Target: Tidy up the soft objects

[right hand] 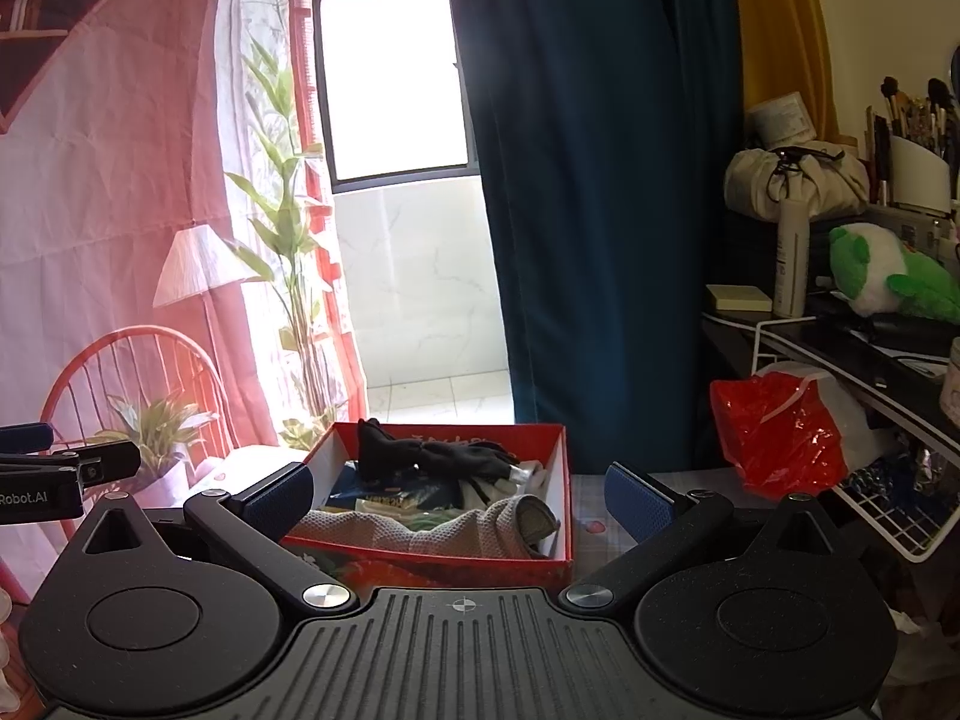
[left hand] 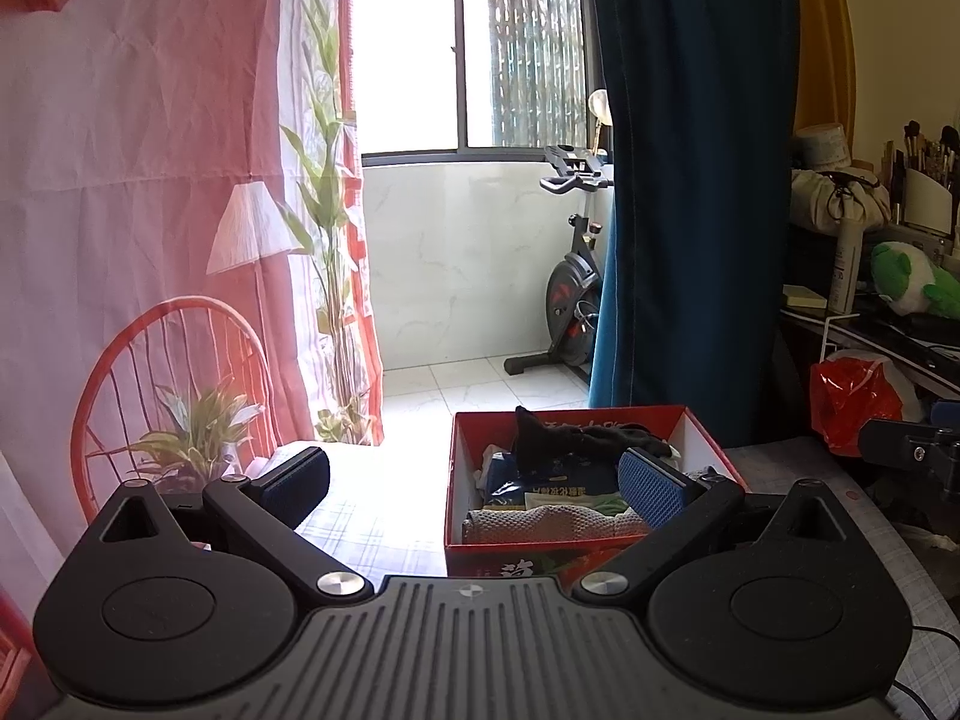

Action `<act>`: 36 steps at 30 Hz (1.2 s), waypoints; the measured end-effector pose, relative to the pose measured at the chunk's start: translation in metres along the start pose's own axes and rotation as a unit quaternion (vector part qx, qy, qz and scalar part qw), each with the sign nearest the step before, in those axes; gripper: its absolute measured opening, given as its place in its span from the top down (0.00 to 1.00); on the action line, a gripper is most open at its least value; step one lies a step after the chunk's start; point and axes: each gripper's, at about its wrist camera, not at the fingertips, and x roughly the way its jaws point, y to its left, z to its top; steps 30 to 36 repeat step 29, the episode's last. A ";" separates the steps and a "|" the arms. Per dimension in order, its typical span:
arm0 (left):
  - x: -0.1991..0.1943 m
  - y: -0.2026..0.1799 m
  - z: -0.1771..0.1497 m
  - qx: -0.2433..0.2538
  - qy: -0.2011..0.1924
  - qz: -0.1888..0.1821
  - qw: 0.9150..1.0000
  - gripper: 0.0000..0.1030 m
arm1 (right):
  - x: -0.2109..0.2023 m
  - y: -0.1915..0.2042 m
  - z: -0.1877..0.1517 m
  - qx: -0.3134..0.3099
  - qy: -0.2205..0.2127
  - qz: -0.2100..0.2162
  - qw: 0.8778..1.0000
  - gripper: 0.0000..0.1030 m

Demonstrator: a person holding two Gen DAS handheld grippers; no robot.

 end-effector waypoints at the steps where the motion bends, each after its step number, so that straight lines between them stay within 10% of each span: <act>1: 0.000 0.000 0.000 0.000 0.000 0.000 1.000 0.00 | 0.000 0.000 0.000 0.000 0.000 0.000 1.000 0.00; 36: 0.000 0.001 -0.002 -0.004 0.006 -0.004 1.000 0.00 | 0.000 0.000 -0.001 -0.007 0.002 -0.003 1.000 0.00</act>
